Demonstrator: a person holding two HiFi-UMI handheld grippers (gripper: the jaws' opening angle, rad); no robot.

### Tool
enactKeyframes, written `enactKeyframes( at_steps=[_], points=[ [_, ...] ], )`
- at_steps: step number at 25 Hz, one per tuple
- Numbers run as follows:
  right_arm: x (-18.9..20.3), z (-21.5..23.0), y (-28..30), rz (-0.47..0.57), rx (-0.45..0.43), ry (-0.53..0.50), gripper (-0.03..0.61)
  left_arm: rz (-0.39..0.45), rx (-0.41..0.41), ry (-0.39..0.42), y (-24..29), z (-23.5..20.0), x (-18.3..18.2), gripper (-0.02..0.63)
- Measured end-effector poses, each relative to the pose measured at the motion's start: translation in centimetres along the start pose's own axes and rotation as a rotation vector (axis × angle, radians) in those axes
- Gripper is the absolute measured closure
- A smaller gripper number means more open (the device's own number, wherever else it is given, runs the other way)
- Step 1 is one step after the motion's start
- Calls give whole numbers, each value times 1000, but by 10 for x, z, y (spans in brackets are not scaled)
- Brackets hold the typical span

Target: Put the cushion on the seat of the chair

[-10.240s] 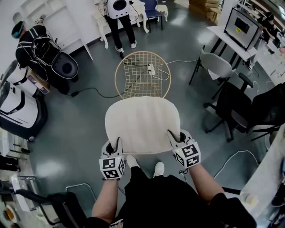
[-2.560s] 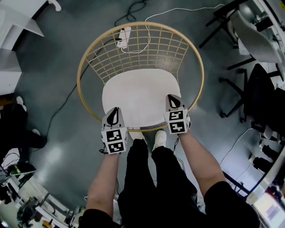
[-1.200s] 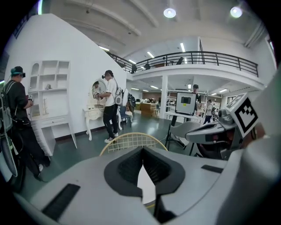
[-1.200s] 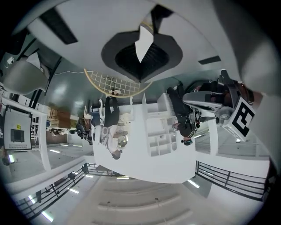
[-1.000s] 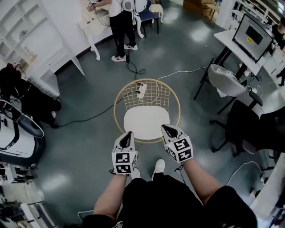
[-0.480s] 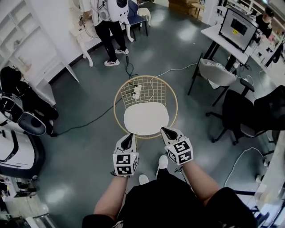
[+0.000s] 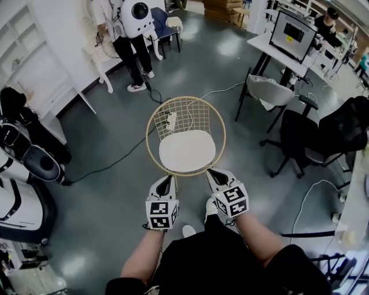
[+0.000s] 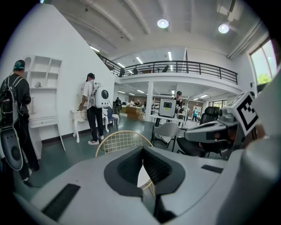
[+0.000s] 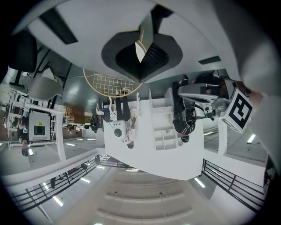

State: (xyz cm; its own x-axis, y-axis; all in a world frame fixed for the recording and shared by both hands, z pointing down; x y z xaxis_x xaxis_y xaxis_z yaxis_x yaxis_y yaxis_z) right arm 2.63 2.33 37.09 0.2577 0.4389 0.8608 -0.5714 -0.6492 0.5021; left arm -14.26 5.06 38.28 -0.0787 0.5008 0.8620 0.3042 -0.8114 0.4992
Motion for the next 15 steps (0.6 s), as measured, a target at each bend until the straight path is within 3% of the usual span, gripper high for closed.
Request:
enactKeyframes(
  at_steps=[15],
  points=[
    [14,-25,-17,-5,28,5,568,10,40,19,-18,1,11,597]
  ],
)
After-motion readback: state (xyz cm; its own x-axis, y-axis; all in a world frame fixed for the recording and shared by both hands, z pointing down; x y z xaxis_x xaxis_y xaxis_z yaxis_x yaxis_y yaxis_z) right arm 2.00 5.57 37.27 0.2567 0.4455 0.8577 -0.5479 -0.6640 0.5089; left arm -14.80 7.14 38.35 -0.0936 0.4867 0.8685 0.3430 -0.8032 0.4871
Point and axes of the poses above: the fingertips, and each gripper's own axes: y forward along the fingers, z to its right, x out of its underside, the point moved 4 cm from there along -y, backward along the fingers, and after that the axes turned 4 degrees about -z, right-handed, at the moved point
